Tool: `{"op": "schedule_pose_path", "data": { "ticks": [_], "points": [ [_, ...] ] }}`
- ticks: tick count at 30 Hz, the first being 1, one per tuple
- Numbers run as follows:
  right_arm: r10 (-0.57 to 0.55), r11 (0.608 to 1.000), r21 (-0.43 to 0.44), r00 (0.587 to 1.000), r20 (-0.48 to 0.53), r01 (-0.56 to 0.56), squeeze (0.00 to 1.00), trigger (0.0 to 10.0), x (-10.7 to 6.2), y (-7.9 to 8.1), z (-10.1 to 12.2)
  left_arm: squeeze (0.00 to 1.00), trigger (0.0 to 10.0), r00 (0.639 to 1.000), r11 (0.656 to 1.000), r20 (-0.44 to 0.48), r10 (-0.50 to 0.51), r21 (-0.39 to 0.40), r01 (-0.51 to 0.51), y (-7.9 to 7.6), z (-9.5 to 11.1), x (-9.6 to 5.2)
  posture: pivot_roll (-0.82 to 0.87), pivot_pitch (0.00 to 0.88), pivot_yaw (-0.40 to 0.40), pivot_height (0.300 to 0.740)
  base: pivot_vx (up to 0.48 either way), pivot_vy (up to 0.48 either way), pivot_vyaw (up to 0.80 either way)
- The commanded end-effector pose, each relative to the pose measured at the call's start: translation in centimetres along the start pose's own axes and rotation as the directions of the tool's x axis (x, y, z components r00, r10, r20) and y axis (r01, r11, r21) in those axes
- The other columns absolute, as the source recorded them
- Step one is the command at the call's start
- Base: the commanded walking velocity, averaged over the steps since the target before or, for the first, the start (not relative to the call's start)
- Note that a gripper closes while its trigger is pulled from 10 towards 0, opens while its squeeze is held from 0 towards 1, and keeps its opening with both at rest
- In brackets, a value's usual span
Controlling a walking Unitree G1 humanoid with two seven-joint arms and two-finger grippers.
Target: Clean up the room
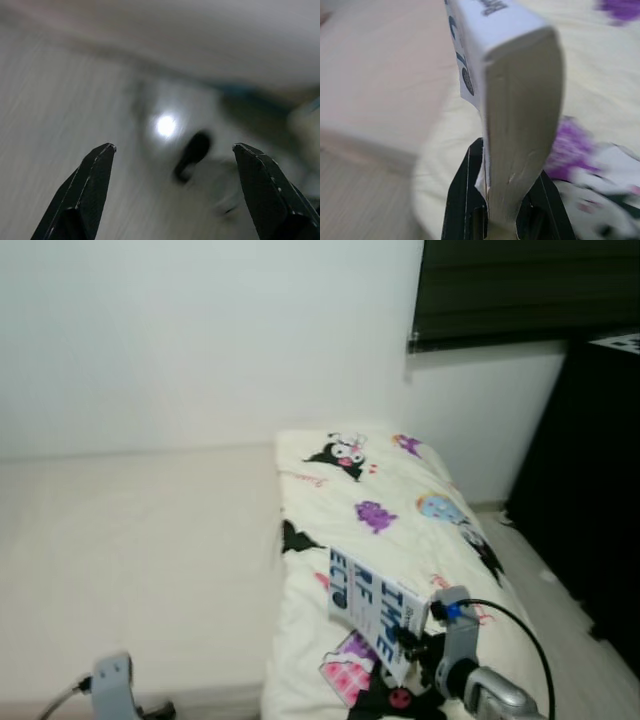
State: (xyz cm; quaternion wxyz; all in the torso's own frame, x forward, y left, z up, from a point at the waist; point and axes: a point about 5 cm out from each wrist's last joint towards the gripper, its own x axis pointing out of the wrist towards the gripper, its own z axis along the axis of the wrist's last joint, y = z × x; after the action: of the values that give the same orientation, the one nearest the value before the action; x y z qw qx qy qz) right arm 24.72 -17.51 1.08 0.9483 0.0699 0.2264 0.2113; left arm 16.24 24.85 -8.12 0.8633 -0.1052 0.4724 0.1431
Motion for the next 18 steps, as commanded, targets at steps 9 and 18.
{"op": "schedule_pose_path", "data": {
  "ticks": [9, 18],
  "points": [
    [0.038, 0.998, -0.060, 0.999, 0.002, -0.038, 0.00, 10.0, 1.2, 1.0, -0.4, 0.00, 10.0, 0.999, 0.990, 0.001, -0.037, 0.139, 0.037, -1.6, -0.5, 0.1, -0.01, 0.000, -0.012, 0.740, 0.000, 0.000, 0.78],
    [0.044, 0.996, -0.074, 0.999, -0.002, -0.045, 0.00, 10.0, 1.4, 1.0, -0.7, 0.00, 10.0, 0.999, 0.984, -0.001, -0.050, 0.172, 0.050, -1.7, -0.6, 0.1, -0.01, 0.000, -0.014, 0.740, 0.000, 0.000, 0.78]
  ]
}}
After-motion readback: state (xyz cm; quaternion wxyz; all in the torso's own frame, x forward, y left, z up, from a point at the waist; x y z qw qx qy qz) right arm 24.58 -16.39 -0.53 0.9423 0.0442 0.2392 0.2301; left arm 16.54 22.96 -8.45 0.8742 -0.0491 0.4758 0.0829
